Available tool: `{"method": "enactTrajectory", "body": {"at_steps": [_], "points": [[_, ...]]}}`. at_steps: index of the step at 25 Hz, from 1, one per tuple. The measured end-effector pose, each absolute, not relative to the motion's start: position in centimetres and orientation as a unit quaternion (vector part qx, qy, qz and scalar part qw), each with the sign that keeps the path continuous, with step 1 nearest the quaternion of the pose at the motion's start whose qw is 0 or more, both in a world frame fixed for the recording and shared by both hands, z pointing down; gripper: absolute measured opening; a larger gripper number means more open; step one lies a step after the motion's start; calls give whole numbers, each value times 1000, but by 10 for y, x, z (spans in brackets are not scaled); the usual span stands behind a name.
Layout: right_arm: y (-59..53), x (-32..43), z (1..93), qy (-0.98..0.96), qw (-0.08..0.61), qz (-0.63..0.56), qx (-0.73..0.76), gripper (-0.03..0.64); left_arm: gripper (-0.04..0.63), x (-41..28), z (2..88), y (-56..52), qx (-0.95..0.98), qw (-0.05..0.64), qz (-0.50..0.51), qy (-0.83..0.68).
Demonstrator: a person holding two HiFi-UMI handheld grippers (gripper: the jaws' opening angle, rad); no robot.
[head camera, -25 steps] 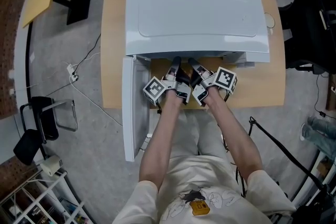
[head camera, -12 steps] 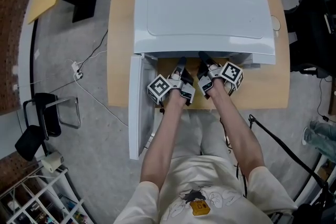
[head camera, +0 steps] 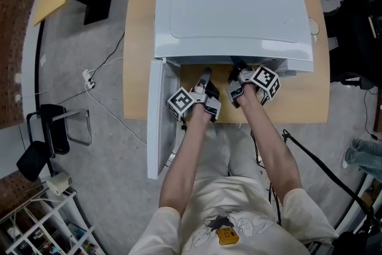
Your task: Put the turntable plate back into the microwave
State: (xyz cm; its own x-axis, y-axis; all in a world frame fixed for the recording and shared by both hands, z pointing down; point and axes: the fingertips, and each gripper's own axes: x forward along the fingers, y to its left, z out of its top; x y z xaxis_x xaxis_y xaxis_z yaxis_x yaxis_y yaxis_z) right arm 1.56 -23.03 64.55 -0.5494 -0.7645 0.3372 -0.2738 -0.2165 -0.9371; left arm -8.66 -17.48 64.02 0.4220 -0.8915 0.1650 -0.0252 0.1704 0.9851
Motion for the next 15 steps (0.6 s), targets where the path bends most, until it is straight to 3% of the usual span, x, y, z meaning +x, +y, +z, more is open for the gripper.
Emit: {"method": "enactTrajectory", "body": {"at_steps": [15], "points": [[-220, 19, 622, 597, 204, -634, -448, 74, 18, -82, 638, -174, 552, 644, -335, -411]]}}
